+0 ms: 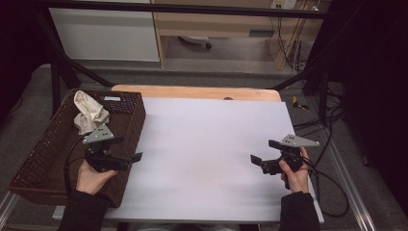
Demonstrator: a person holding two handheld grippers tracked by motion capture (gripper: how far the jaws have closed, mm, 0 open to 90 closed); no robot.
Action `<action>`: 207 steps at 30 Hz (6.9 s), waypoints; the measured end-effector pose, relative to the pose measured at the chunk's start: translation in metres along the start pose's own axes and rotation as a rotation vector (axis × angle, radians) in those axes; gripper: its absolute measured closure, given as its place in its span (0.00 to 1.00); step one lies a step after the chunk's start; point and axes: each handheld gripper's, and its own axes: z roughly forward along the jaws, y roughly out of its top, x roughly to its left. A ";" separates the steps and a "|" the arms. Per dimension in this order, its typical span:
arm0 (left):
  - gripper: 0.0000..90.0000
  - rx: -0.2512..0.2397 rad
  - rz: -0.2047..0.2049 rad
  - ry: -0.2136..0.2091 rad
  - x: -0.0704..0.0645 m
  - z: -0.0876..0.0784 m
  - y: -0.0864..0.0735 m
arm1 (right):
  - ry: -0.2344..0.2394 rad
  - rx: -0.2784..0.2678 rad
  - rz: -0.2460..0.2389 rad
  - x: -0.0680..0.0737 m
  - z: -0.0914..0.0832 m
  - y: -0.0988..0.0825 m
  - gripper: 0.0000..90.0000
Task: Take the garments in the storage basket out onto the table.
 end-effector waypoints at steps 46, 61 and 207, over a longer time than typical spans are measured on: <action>0.05 0.010 -0.033 0.061 0.016 -0.032 0.001 | -0.011 0.025 -0.010 0.002 0.008 -0.002 0.01; 0.05 0.009 -0.044 0.110 0.024 -0.050 0.007 | -0.016 0.033 -0.013 0.003 0.010 -0.003 0.01; 0.94 0.253 -0.268 0.532 0.180 0.005 -0.002 | -0.024 0.047 -0.012 0.004 0.014 -0.005 0.01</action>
